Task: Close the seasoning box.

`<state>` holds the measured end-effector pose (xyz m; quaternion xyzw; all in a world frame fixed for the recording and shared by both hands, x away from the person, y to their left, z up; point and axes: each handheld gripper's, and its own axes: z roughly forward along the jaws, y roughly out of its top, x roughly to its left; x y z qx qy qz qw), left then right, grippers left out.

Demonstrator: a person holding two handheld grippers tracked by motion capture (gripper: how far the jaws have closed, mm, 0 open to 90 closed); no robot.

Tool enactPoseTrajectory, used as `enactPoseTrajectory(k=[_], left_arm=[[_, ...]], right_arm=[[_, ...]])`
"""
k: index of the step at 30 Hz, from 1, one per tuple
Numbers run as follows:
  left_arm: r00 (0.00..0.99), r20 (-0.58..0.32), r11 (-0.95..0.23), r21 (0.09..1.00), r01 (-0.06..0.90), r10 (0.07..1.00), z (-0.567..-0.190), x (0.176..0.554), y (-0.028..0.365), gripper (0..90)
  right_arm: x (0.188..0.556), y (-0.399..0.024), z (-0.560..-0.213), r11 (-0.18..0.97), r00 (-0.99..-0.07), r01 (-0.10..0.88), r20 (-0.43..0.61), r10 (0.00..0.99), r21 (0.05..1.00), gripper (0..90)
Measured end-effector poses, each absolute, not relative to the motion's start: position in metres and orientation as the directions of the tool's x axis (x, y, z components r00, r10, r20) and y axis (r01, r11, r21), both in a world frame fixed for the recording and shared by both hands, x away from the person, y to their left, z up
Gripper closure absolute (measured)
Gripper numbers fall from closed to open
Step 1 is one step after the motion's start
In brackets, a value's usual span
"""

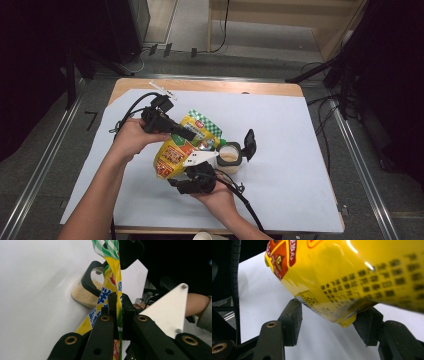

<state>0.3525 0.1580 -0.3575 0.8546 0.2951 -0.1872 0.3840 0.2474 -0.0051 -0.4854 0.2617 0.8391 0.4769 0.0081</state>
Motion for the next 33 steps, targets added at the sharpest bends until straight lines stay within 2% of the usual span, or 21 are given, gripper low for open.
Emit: enactPoseTrajectory(k=[13,20,28,33], left_arm=[[0.771,-0.545,-0.46,0.621,0.635,0.329,-0.34,0.352,0.188,90.0],[0.776,-0.529,-0.405,0.661,0.631,0.345,-0.331,0.352,0.208,90.0],[0.75,-0.505,-0.342,0.677,0.651,0.427,-0.334,0.36,0.225,90.0],[0.717,-0.472,-0.309,0.678,0.667,0.512,-0.344,0.369,0.228,90.0]], right_arm=[[0.251,-0.011,-0.481,0.379,-0.854,0.427,0.229,0.468,0.821,45.0],[0.252,-0.012,-0.482,0.38,-0.854,0.427,0.228,0.468,0.82,45.5],[0.252,-0.011,-0.482,0.379,-0.855,0.427,0.231,0.464,0.821,45.5],[0.251,-0.013,-0.48,0.369,-0.856,0.428,0.239,0.458,0.825,45.6]])
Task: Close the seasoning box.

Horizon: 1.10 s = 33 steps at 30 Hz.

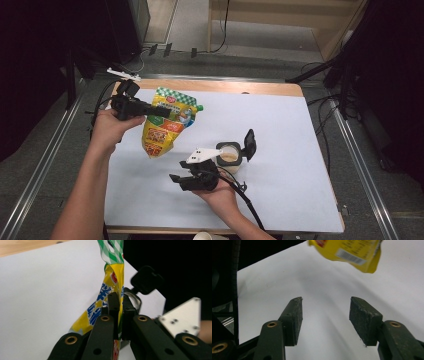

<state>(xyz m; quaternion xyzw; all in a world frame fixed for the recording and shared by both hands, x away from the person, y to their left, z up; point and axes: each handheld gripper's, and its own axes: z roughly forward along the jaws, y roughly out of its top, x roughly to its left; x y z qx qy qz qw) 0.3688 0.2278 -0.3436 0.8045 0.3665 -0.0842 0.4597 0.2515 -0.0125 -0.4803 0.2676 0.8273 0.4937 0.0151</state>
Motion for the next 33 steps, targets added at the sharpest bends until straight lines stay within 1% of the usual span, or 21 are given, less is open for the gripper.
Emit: enactPoseTrajectory(k=[2,4,6,11,14,16,18,21,22,23,24,26,33], left_arm=[[0.706,-0.453,-0.299,0.682,0.667,0.544,-0.348,0.372,0.227,90.0],[0.703,-0.446,-0.297,0.683,0.667,0.554,-0.351,0.374,0.227,90.0],[0.706,-0.406,-0.291,0.706,0.645,0.58,-0.358,0.38,0.223,90.0],[0.724,-0.373,-0.274,0.747,0.605,0.58,-0.366,0.387,0.213,90.0],[0.729,-0.365,-0.277,0.753,0.597,0.579,-0.372,0.39,0.21,90.0],[0.718,-0.374,-0.282,0.737,0.614,0.587,-0.379,0.392,0.21,90.0],[0.716,-0.406,-0.253,0.742,0.621,0.568,-0.382,0.394,0.214,90.0],[0.712,-0.408,-0.248,0.741,0.624,0.572,-0.382,0.393,0.218,89.2],[0.712,-0.408,-0.248,0.741,0.624,0.572,-0.382,0.393,0.218,86.9],[0.708,-0.405,-0.26,0.731,0.631,0.579,-0.382,0.393,0.217,86.9],[0.719,-0.356,-0.3,0.732,0.612,0.597,-0.381,0.39,0.215,81.4],[0.73,-0.358,-0.306,0.735,0.605,0.582,-0.381,0.389,0.213,77.1],[0.734,-0.353,-0.297,0.747,0.595,0.581,-0.376,0.386,0.215,68.0]], right_arm=[[0.251,-0.013,-0.48,0.37,-0.858,0.425,0.238,0.454,0.826,45.6],[0.251,-0.013,-0.479,0.373,-0.859,0.424,0.237,0.453,0.825,45.6],[0.252,-0.013,-0.48,0.373,-0.86,0.424,0.237,0.453,0.825,45.6],[0.251,-0.014,-0.48,0.375,-0.857,0.43,0.24,0.457,0.822,45.6],[0.251,-0.015,-0.48,0.373,-0.857,0.426,0.236,0.458,0.824,45.6],[0.251,-0.016,-0.48,0.371,-0.854,0.431,0.239,0.462,0.822,45.6],[0.251,-0.017,-0.479,0.368,-0.851,0.434,0.241,0.466,0.822,45.8],[0.252,-0.019,-0.478,0.361,-0.851,0.433,0.242,0.466,0.826,45.9],[0.252,-0.019,-0.478,0.361,-0.851,0.433,0.242,0.466,0.826,45.9],[0.252,-0.019,-0.478,0.361,-0.851,0.433,0.242,0.467,0.826,45.9],[0.253,-0.019,-0.478,0.362,-0.851,0.434,0.243,0.466,0.825,45.9],[0.252,-0.018,-0.478,0.366,-0.852,0.433,0.241,0.465,0.823,45.9],[0.252,-0.018,-0.478,0.37,-0.854,0.431,0.239,0.463,0.823,45.9]])
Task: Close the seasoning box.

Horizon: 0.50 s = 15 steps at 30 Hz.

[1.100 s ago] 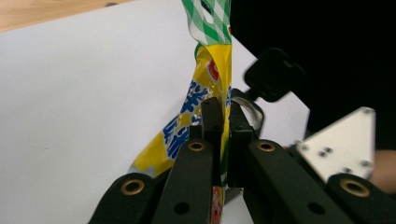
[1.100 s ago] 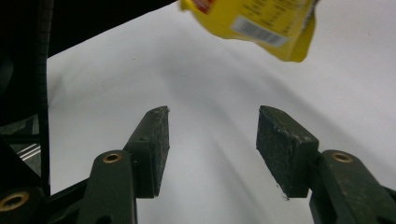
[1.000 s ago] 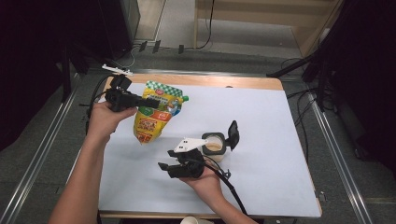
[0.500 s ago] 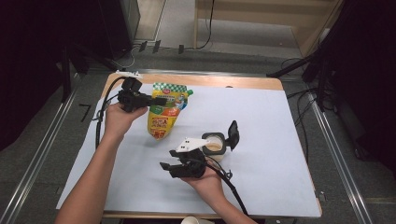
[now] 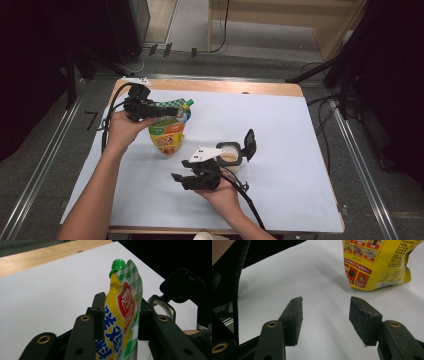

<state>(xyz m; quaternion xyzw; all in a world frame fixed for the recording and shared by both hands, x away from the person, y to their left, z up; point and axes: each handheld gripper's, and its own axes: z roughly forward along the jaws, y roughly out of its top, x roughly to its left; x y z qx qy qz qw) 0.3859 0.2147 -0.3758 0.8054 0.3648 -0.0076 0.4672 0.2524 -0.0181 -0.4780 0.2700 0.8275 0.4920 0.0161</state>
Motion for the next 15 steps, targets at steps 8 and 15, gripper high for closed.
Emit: enactPoseTrajectory(k=[8,15], left_arm=[[0.734,-0.354,-0.249,0.781,0.573,0.579,-0.365,0.379,0.221,62.4],[0.724,-0.352,-0.243,0.779,0.578,0.594,-0.353,0.375,0.227,61.6]], right_arm=[[0.254,-0.02,-0.477,0.369,-0.853,0.433,0.242,0.462,0.823,46.2],[0.256,-0.022,-0.473,0.369,-0.853,0.437,0.247,0.46,0.82,46.3]])
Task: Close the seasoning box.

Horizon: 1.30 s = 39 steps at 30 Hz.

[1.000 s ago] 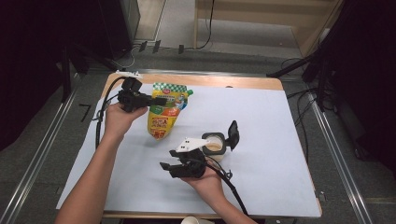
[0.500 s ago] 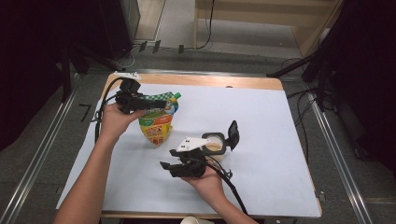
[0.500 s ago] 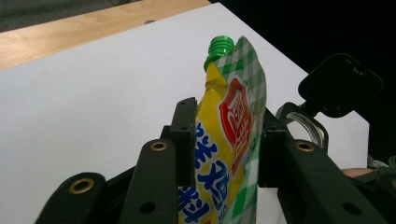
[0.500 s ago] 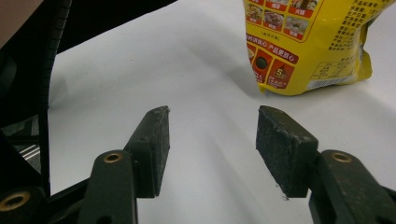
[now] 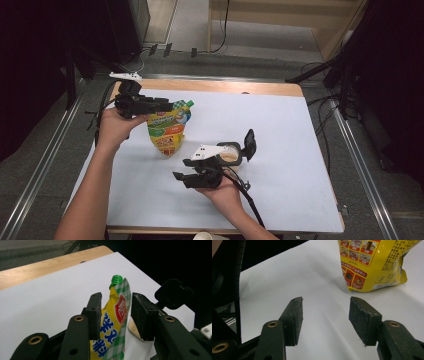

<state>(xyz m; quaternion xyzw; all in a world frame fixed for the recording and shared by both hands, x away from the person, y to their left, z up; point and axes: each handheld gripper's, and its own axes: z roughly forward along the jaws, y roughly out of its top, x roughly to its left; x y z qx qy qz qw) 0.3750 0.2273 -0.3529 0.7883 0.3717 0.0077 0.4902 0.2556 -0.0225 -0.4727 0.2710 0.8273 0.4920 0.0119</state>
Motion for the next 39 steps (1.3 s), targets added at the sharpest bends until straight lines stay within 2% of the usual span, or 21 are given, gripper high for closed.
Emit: enactPoseTrajectory(k=[19,39], left_arm=[[0.679,-0.377,-0.203,0.764,0.612,0.63,-0.333,0.361,0.258,53.4],[0.632,-0.392,-0.178,0.741,0.648,0.668,-0.34,0.361,0.291,50.5]], right_arm=[[0.257,-0.038,-0.453,0.382,-0.855,0.451,0.269,0.443,0.806,47.1],[0.271,-0.072,-0.426,0.381,-0.843,0.467,0.271,0.465,0.798,49.5]])
